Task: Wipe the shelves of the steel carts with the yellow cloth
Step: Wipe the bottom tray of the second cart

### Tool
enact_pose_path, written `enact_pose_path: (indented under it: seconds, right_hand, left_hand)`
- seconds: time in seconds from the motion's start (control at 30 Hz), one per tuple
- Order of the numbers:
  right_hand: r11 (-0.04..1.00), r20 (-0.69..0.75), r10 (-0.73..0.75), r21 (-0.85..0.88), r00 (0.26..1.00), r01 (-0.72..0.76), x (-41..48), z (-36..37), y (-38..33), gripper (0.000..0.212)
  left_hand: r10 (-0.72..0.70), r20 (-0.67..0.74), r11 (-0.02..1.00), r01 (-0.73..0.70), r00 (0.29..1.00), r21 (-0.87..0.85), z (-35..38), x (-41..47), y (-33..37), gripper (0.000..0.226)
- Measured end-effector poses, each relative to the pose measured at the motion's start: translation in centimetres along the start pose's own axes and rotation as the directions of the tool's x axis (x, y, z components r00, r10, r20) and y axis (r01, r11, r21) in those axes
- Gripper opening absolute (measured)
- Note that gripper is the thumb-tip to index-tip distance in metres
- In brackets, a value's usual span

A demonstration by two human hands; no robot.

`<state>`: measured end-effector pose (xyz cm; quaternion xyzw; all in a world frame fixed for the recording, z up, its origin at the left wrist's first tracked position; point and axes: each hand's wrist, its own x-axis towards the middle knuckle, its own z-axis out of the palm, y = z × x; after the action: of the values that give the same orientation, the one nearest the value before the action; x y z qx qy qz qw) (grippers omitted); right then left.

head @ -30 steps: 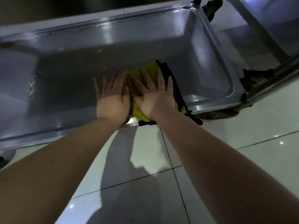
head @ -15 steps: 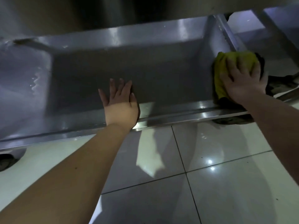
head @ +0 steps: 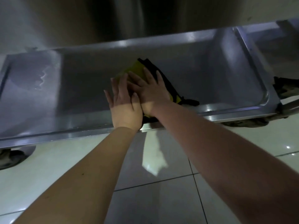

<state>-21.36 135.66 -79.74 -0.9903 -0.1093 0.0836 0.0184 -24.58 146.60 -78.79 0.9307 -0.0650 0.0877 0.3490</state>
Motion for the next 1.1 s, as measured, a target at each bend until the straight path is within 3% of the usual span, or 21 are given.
enact_pose_path:
  seconds: [0.07, 0.13, 0.27, 0.33, 0.4, 0.47, 0.63, 0.73, 0.8, 0.87, 0.97, 1.1]
  right_hand:
    - [0.996, -0.051, 0.081, 0.029, 0.995, -0.079, -0.3, -0.3, 3.8, 0.065]
    - [0.959, -0.076, 0.280, 0.059, 0.957, -0.276, -1.3, -0.5, 9.5, 0.064]
    - [0.738, -0.028, 0.668, 0.153, 0.744, -0.657, -7.1, -0.4, 20.3, 0.069]
    - [0.652, -0.008, 0.751, 0.170, 0.660, -0.739, -9.0, -0.4, 21.1, 0.071]
    - [0.613, 0.004, 0.783, 0.168, 0.622, -0.772, -8.8, -0.3, 18.9, 0.068]
    - [0.649, 0.002, 0.752, 0.171, 0.659, -0.741, -7.5, -0.4, 15.2, 0.064]
    - [0.908, -0.003, 0.416, 0.053, 0.910, -0.415, -4.4, 0.5, 2.5, 0.066]
    - [0.965, 0.023, 0.260, 0.007, 0.965, -0.260, -4.1, 1.3, -2.0, 0.077]
    - [0.964, -0.013, 0.254, 0.082, 0.967, -0.252, -4.3, 1.3, -2.0, 0.068]
    - [0.957, -0.041, 0.268, 0.124, 0.963, -0.261, -4.4, 1.3, -1.5, 0.064]
    - [0.955, -0.055, 0.278, 0.121, 0.959, -0.270, -4.4, 1.4, -1.4, 0.064]
    - [0.960, -0.058, 0.258, 0.129, 0.964, -0.250, -4.7, 1.1, -1.2, 0.061]
  left_hand:
    - [0.029, 0.031, 0.999, -0.030, 0.999, 0.016, 0.1, 0.0, 0.1, 0.063]
    - [0.018, 0.042, 0.998, -0.021, 0.999, 0.052, 0.3, 0.1, 0.0, 0.061]
    - [0.006, 0.099, 0.987, -0.022, 0.995, 0.157, 1.1, 0.4, -0.4, 0.053]
    - [0.007, 0.113, 0.985, -0.027, 0.994, 0.172, 1.3, 0.5, -0.3, 0.051]
    - [0.005, 0.123, 0.983, -0.028, 0.992, 0.183, 1.3, 0.6, -0.3, 0.051]
    - [0.001, 0.125, 0.984, -0.023, 0.992, 0.177, 1.1, 0.6, -0.2, 0.059]
    - [-0.028, 0.070, 0.997, 0.023, 0.997, 0.069, 0.7, 0.8, -0.4, 0.060]
    - [-0.044, 0.043, 0.993, 0.049, 0.998, -0.109, 0.1, 0.5, -0.3, 0.056]
    - [-0.052, 0.043, 0.978, 0.059, 0.998, -0.199, -1.1, 0.4, -0.6, 0.053]
    - [0.013, 0.043, 0.994, -0.008, 0.999, -0.108, -3.2, 0.8, -2.1, 0.051]
    - [0.155, 0.151, 0.951, -0.188, 0.976, 0.246, -6.2, 1.2, -6.1, 0.051]
    - [0.080, 0.158, 0.937, -0.128, 0.984, 0.324, -6.7, 1.3, -8.1, 0.053]
